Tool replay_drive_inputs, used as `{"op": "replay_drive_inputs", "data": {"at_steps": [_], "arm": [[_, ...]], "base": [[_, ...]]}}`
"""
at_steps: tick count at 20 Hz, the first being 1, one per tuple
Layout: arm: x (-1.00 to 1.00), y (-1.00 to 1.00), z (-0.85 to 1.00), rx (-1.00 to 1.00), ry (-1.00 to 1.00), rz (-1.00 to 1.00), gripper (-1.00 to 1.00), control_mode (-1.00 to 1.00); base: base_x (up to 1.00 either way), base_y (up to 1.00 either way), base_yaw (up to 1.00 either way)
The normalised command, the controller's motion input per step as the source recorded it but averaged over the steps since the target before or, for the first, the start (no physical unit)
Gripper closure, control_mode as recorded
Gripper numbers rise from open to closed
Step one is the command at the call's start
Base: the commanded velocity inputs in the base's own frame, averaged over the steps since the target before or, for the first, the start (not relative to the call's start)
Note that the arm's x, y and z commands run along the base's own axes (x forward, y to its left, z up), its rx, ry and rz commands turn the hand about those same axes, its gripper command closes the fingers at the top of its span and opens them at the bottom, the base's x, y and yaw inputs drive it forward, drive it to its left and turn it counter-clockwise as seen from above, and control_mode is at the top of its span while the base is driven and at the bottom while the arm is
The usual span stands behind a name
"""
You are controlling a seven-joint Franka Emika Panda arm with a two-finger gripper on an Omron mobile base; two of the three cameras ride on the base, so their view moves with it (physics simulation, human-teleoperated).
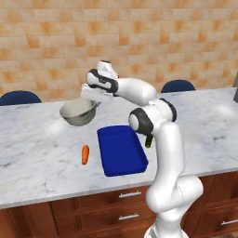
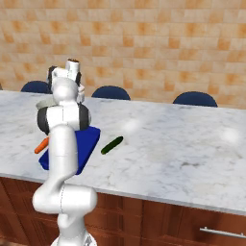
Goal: Place the two vegetables and bowl onto the tray for setting up a vegetable dip station.
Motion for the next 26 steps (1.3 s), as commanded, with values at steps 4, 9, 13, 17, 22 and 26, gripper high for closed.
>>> {"op": "replay_drive_inputs", "data": {"at_steps": [4,9,13,17,22,26], "arm": [[-0.38,-0.81,0.30,0.28,0.00,0.01,1.00,-1.00],[-0.38,-0.85,0.00,0.14,0.01,0.06,1.00,-1.00],[-0.45,-0.61,-0.09,-0.01,0.01,0.15,1.00,-1.00],[-0.44,-0.42,-0.04,-0.01,0.06,0.14,1.00,-1.00],[-0.21,-0.43,-0.47,0.00,0.01,0.09,1.00,-1.00],[0.01,-0.27,-0.47,-0.02,-0.01,0.00,1.00,-1.00]], "base": [[0.00,0.00,0.00],[0.00,0.00,0.00],[0.00,0.00,0.00],[0.00,0.00,0.00],[0.00,0.00,0.00],[0.00,0.00,0.00]]}}
